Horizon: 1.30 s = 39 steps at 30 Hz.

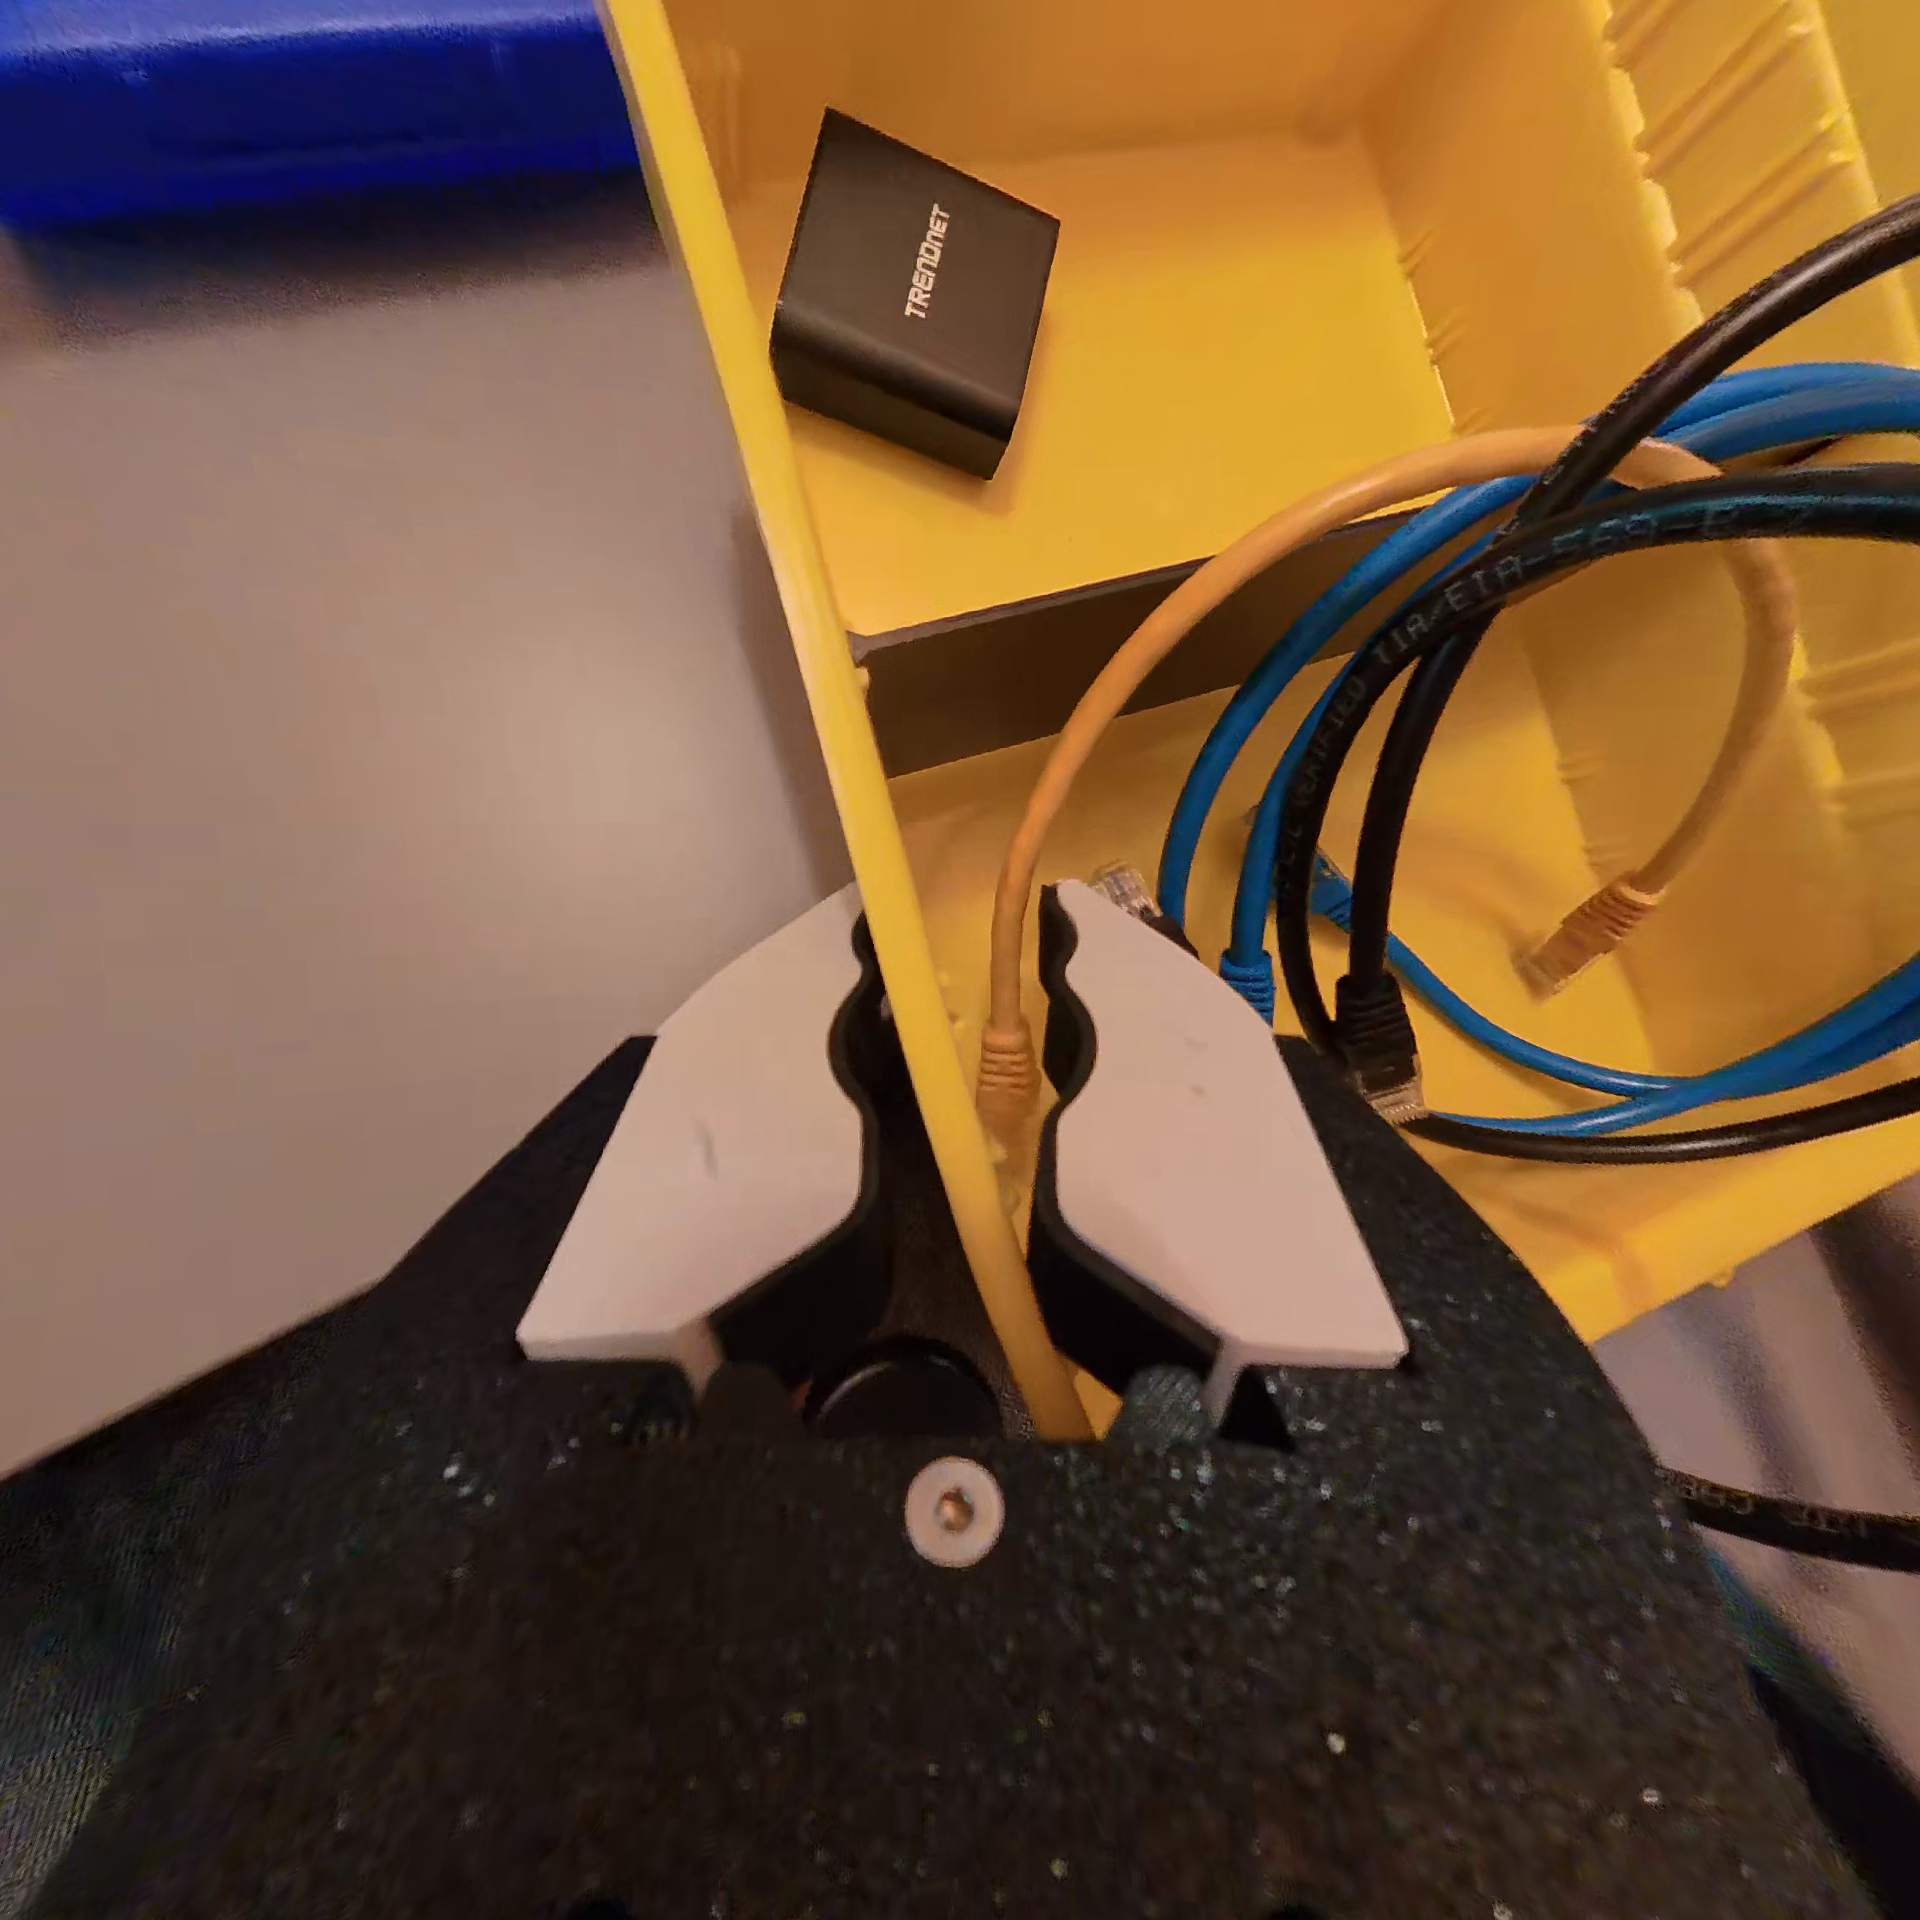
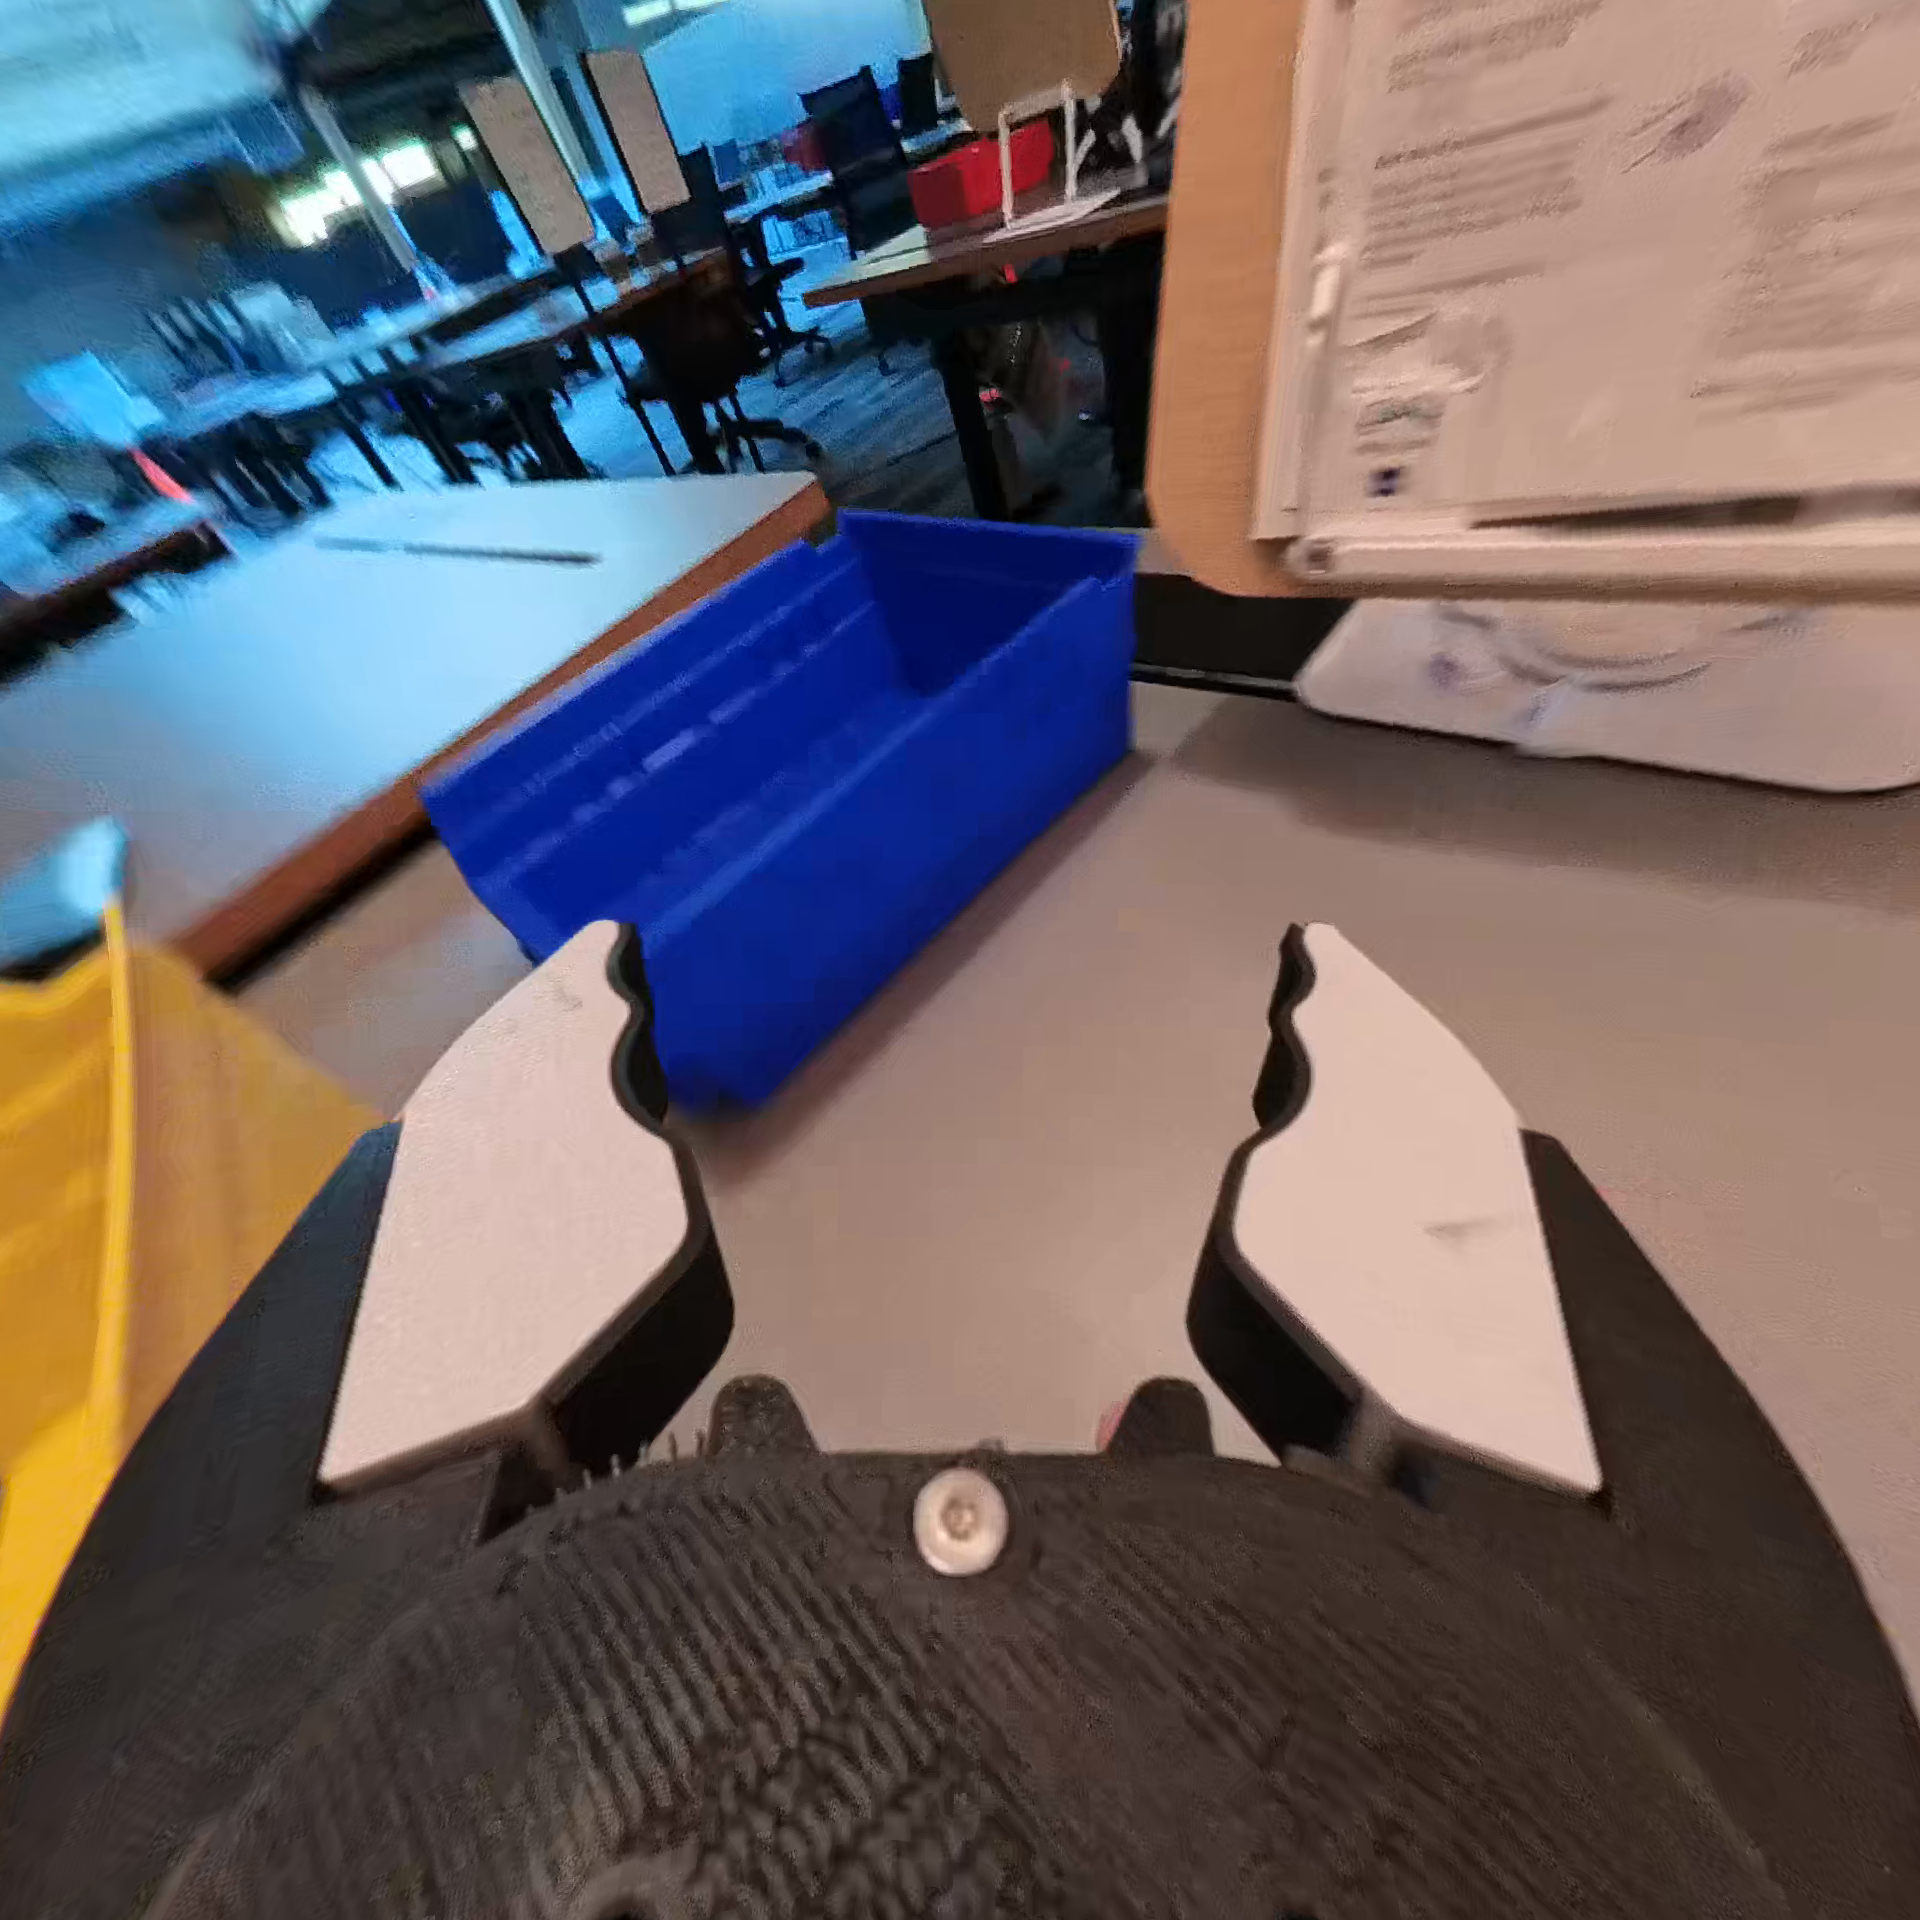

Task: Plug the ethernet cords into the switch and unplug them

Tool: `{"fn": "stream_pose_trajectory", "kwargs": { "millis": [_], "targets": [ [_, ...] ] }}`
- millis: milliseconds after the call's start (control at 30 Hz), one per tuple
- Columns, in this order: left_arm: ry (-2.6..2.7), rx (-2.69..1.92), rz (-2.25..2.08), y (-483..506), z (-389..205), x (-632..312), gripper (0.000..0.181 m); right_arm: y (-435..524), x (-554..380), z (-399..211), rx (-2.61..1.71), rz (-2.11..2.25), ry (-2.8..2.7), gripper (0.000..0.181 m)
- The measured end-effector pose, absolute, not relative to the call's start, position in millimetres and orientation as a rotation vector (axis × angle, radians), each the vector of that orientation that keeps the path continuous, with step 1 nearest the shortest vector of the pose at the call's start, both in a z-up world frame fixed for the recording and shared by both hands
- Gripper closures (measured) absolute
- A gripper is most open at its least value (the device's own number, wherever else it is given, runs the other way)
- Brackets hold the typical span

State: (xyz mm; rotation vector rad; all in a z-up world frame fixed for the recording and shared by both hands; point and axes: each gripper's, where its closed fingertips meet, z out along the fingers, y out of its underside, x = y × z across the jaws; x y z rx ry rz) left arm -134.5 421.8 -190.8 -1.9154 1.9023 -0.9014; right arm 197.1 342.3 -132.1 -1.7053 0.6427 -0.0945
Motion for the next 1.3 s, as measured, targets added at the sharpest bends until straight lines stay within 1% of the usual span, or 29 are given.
{"fn": "stream_pose_trajectory", "kwargs": {
  "millis": [33,67,133,167,200,233,267,367,400,433,467,533,567,600,700,833,933,1133,1300],
  "targets": [
    [1.874,-1.926,-0.883,431,-188,-146,0.154,366,195,-133,-1.692,-0.027,0.684,0.071],
    [1.843,-1.940,-0.860,441,-185,-158,0.154,389,192,-136,-1.692,0.033,0.724,0.074],
    [1.770,-1.982,-0.813,465,-179,-182,0.153,430,184,-140,-1.687,0.090,0.772,0.075],
    [1.720,-2.009,-0.785,479,-178,-193,0.153,445,187,-148,-1.704,0.057,0.804,0.082],
    [1.665,-2.038,-0.748,494,-177,-204,0.153,457,192,-160,-1.728,0.012,0.865,0.082],
    [1.605,-2.068,-0.710,508,-176,-214,0.153,469,193,-173,-1.750,0.008,0.921,0.070],
    [1.546,-2.098,-0.664,522,-175,-224,0.153,480,190,-183,-1.773,0.028,0.957,0.069],
    [1.387,-2.166,-0.572,559,-175,-246,0.153,509,181,-197,-1.810,0.037,0.942,0.088],
    [1.344,-2.179,-0.559,570,-174,-250,0.153,513,184,-203,-1.852,-0.026,0.910,0.096],
    [1.311,-2.190,-0.544,581,-175,-254,0.153,514,189,-209,-1.893,-0.105,0.874,0.098],
    [1.276,-2.203,-0.538,591,-176,-255,0.152,514,194,-216,-1.939,-0.164,0.806,0.105],
    [1.221,-2.222,-0.518,611,-178,-257,0.152,502,209,-220,-1.943,-0.250,0.754,0.123],
    [1.193,-2.233,-0.517,619,-180,-256,0.152,490,221,-221,-1.929,-0.289,0.783,0.145],
    [1.174,-2.240,-0.512,627,-180,-255,0.152,479,227,-220,-1.919,-0.275,0.787,0.154],
    [1.153,-2.235,-0.520,645,-182,-242,0.152,441,227,-210,-1.932,-0.172,0.693,0.175],
    [1.181,-2.218,-0.580,653,-190,-202,0.152,362,210,-180,-1.933,-0.200,0.453,0.175],
    [1.240,-2.202,-0.642,643,-203,-154,0.153,280,220,-156,-1.866,-0.260,0.420,0.175],
    [1.413,-2.134,-0.761,609,-228,-34,0.152,82,304,-133,-1.672,-0.390,0.671,0.174],
    [1.516,-2.081,-0.858,587,-239,68,0.152,-53,370,-149,-1.605,-0.652,0.911,0.173]
  ]
}}
